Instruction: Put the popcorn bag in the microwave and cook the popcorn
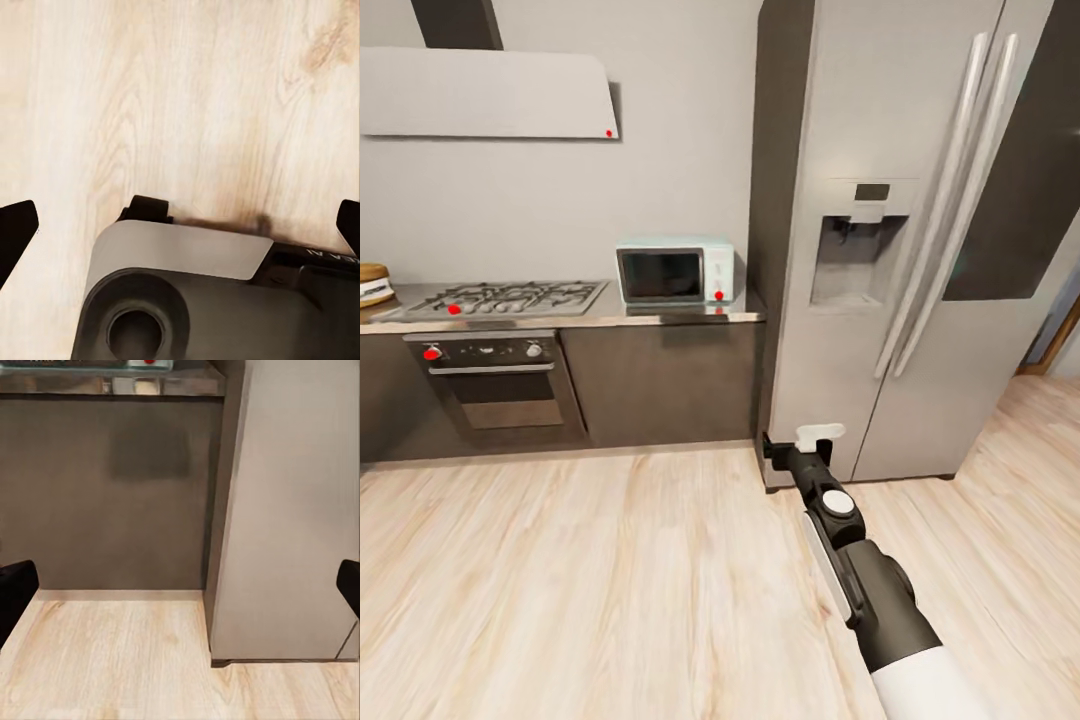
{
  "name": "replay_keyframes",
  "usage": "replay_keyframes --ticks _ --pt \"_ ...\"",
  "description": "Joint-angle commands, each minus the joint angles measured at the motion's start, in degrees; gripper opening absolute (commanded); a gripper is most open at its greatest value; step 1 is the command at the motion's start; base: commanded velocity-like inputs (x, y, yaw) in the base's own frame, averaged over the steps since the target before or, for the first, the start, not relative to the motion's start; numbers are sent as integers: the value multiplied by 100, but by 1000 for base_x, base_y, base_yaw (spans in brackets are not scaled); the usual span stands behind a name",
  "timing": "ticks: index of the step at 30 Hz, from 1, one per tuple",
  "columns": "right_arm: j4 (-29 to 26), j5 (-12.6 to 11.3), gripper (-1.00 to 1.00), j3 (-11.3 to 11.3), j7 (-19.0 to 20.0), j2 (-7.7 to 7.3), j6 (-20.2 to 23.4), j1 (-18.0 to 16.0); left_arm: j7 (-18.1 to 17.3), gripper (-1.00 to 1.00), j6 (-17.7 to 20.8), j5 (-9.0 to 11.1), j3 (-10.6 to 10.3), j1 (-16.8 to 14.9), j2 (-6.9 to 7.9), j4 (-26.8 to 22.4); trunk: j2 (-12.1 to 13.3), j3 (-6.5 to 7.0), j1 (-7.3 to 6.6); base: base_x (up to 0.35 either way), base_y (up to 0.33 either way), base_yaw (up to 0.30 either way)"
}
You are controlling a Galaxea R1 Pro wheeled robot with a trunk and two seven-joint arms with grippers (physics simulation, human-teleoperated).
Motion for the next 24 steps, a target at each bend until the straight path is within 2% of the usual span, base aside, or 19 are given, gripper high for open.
replay_keyframes --ticks 1,13,20,24 --pt "-21 9 100 15 -32 0 37 6 -3 100 -17 7 17 -3 -2 4 -2 -5 3 347 115 0" --pt "42 10 100 42 -15 -1 88 8 -3 100 -17 12 26 -3 -2 4 -2 -5 3 347 132 0" --pt "42 18 100 248 -18 1 85 16 -3 100 -17 14 34 -3 5 4 -2 -5 3 321 219 0" --pt "33 1 100 229 -37 1 87 17 -3 100 -17 14 35 -3 3 4 -2 -5 3 295 254 0"
